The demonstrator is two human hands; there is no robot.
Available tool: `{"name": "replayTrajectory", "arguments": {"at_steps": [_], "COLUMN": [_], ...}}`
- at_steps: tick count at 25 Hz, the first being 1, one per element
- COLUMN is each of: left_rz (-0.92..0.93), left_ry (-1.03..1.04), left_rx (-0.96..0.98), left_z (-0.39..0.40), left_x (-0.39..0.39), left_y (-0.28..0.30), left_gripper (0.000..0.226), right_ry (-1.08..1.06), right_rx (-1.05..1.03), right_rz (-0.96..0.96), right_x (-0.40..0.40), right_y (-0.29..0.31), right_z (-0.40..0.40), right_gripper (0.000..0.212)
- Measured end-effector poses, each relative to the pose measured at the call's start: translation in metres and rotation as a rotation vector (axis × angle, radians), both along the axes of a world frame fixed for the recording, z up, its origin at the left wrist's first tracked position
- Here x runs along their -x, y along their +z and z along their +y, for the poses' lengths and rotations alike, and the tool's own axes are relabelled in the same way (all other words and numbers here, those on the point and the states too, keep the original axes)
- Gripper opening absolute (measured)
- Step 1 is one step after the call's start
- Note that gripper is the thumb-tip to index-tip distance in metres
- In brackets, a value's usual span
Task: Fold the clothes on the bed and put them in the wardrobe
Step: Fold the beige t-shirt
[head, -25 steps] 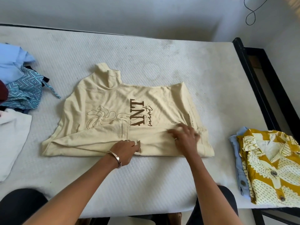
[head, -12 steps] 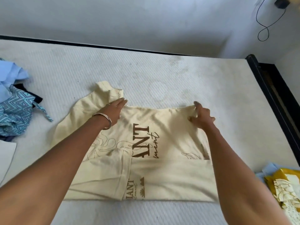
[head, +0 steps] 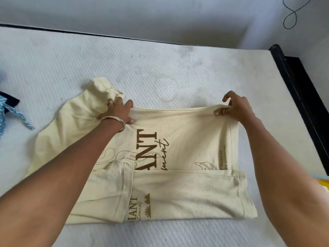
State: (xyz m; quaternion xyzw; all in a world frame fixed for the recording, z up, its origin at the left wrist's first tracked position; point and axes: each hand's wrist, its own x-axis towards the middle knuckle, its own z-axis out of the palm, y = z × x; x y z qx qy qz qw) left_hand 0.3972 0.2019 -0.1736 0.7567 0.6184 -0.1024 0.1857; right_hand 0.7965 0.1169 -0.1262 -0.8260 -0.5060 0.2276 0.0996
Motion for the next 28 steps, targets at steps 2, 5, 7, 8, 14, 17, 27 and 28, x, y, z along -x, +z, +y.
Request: {"name": "replayTrajectory", "arguments": {"at_steps": [2,5,7,8,14,17,27,28], "left_rz": [0.02,0.078,0.161,0.177,0.219,0.032,-0.029,0.027], "left_ry": [0.037,0.045,-0.089,-0.208,-0.93,-0.996,-0.954,-0.902], "left_rx": [0.005,-0.085,-0.291,-0.377,-0.564,-0.558,-0.567,-0.501], "left_z": [-0.002,-0.003,0.0,0.003,0.006,-0.028,-0.2,-0.209], "left_x": [-0.002,0.0,0.004,0.007,0.036,0.053,0.094,0.093], "left_y": [0.002,0.009,0.013,0.013,0.036,0.059,0.023,0.018], "left_gripper": [0.05,0.04,0.036,0.035,0.018,0.015,0.052,0.063], "right_ry": [0.041,0.123,0.308,0.376,0.414,0.328,0.242,0.161], "right_rx": [-0.097,-0.21,0.03,0.136,0.128,-0.115,-0.134,-0.075], "right_rz": [-0.233,-0.261,-0.195,-0.225,-0.596,-0.627,-0.481,-0.429], "right_x": [0.005,0.024,0.039,0.045,0.052,0.055,0.095,0.099], "right_y": [-0.008,-0.022,-0.024,-0.023,0.009,0.021,-0.021,-0.022], "right_z": [0.0,-0.006,-0.009,-0.008,-0.016,-0.069,-0.267,-0.267], "right_gripper": [0.041,0.047,0.075,0.083,0.015,0.024,0.041,0.042]}}
